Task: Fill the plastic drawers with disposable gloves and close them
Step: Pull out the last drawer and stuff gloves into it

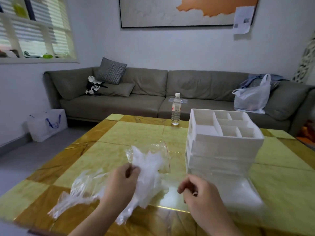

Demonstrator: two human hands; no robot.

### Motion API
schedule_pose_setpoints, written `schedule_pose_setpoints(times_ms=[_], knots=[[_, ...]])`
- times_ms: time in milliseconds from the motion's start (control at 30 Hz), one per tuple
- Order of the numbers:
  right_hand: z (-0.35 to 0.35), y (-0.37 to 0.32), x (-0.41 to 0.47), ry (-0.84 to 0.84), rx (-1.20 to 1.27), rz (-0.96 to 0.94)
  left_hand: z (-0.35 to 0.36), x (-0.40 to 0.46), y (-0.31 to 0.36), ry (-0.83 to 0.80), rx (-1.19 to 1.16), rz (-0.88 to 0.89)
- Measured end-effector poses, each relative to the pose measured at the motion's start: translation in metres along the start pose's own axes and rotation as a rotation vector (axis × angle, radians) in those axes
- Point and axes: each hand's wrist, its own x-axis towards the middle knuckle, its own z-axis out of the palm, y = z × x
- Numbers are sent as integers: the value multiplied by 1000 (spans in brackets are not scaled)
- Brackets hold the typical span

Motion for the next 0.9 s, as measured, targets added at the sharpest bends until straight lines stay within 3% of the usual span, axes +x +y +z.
schedule_pose_setpoints(times_ms=[133,367,467,567,833,900], knots=[[28,-11,0,-215,249,115,8,-11,-9,-18,-187,-38],[39,-29,3,-412,361,56,17,-14,-4,-95,-506,-174],[45,-24,7,-246,257,61,16,-14,-1,-137,-587,-222],[46,-18,13,-119,317,126,13,-13,6,-138,-681,-260],[41,-17,19,-71,679,261,13,-8,3,-131,-699,-379],[38,-16,20,-68,810,290,16,-11,4,-236,-643,-471]])
